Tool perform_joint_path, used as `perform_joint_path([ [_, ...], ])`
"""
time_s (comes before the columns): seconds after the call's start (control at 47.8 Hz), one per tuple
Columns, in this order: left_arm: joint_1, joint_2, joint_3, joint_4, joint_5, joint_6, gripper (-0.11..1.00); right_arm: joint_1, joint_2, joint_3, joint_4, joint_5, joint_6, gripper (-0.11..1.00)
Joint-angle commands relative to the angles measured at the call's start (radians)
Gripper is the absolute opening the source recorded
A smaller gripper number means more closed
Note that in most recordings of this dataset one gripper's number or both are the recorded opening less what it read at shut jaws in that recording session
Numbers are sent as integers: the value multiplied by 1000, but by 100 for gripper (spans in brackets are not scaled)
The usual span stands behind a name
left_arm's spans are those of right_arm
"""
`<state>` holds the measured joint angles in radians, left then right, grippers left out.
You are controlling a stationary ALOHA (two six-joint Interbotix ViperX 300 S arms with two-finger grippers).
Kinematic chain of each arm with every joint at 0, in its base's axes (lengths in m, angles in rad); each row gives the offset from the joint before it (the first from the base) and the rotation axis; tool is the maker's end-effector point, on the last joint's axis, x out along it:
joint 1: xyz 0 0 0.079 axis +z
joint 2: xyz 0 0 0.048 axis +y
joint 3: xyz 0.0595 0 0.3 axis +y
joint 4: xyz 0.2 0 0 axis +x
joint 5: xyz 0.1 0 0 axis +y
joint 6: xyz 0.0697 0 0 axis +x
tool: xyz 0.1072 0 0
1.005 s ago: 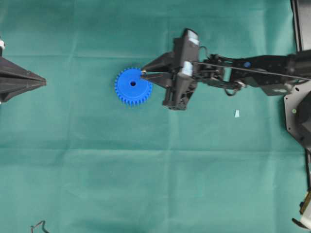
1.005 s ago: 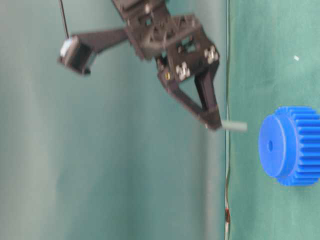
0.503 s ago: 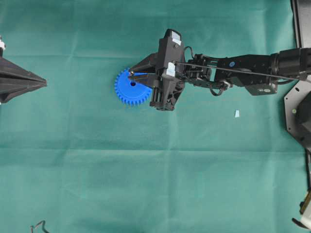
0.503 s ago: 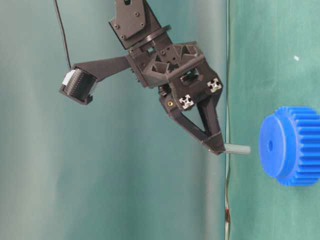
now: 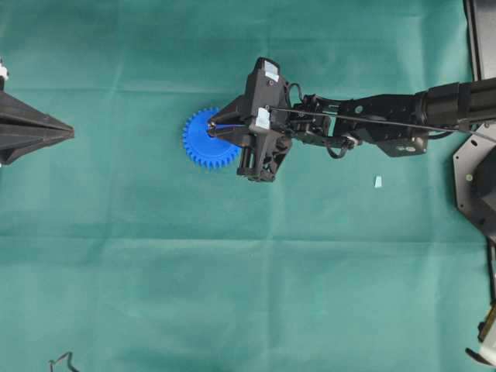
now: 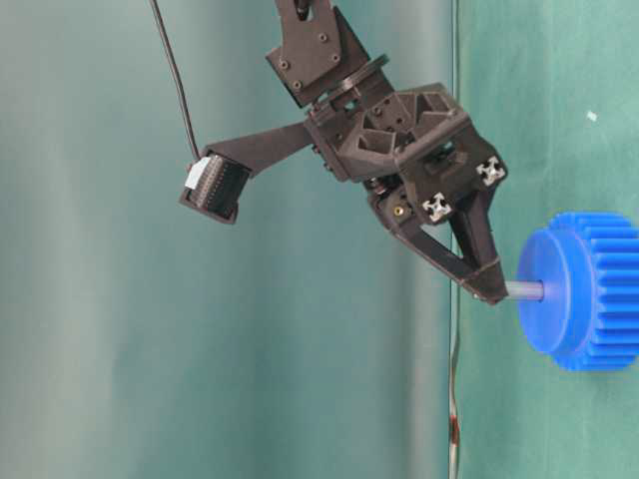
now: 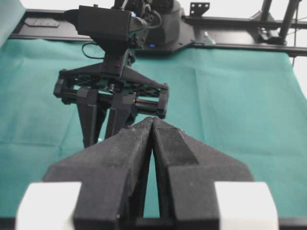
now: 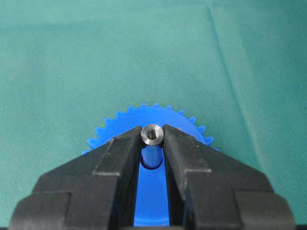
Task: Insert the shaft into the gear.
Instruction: 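Lower the shaft into the gear hole with the right gripper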
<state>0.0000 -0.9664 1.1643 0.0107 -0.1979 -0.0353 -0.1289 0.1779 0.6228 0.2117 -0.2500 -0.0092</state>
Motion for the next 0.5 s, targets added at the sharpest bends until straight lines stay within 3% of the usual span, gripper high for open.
perform_joint_path([
  [0.0, 2, 3, -25, 3, -6, 2, 0, 2, -15, -11, 3, -11, 0, 16],
  [0.482, 3, 5, -23, 3, -5, 0, 0, 2, 43, -23, 5, -11, 2, 16],
])
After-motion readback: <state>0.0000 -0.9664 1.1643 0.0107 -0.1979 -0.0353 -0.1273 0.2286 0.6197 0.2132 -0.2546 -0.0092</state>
